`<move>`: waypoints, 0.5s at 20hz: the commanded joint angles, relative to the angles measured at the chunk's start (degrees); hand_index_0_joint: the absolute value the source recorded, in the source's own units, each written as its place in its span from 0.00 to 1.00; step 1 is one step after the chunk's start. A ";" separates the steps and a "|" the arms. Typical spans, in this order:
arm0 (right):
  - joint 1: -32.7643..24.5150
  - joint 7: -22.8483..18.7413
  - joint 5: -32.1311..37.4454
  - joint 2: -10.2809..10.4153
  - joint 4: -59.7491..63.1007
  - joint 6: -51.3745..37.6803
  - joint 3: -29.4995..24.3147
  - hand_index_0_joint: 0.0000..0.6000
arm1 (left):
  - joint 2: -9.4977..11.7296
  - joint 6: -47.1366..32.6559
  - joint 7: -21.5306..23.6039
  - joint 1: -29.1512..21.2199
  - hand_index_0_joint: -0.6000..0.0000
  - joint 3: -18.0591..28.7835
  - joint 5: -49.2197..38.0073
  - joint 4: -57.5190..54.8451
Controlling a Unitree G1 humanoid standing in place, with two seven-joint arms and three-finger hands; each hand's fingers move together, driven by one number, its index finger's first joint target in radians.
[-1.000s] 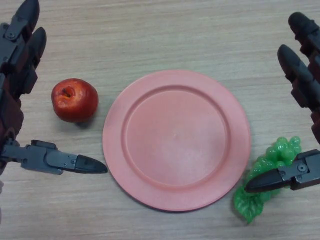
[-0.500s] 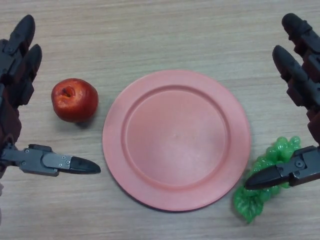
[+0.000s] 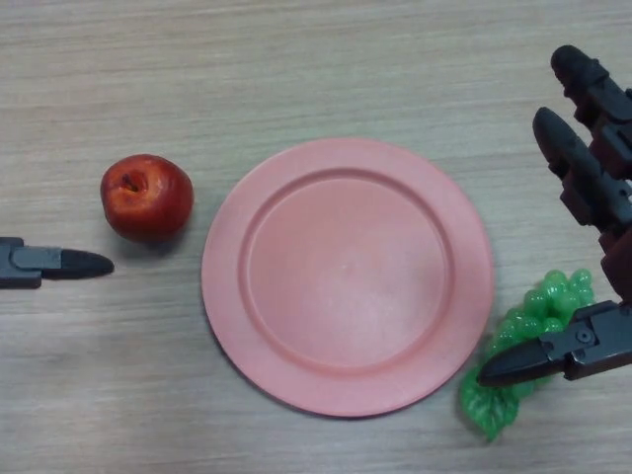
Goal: Pick up the red apple and place it on the plate
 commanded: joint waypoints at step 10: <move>1.19 -4.47 7.64 0.33 -3.19 -10.56 -1.57 0.00 | 0.36 -19.89 0.10 -8.36 1.00 -7.03 -1.10 20.22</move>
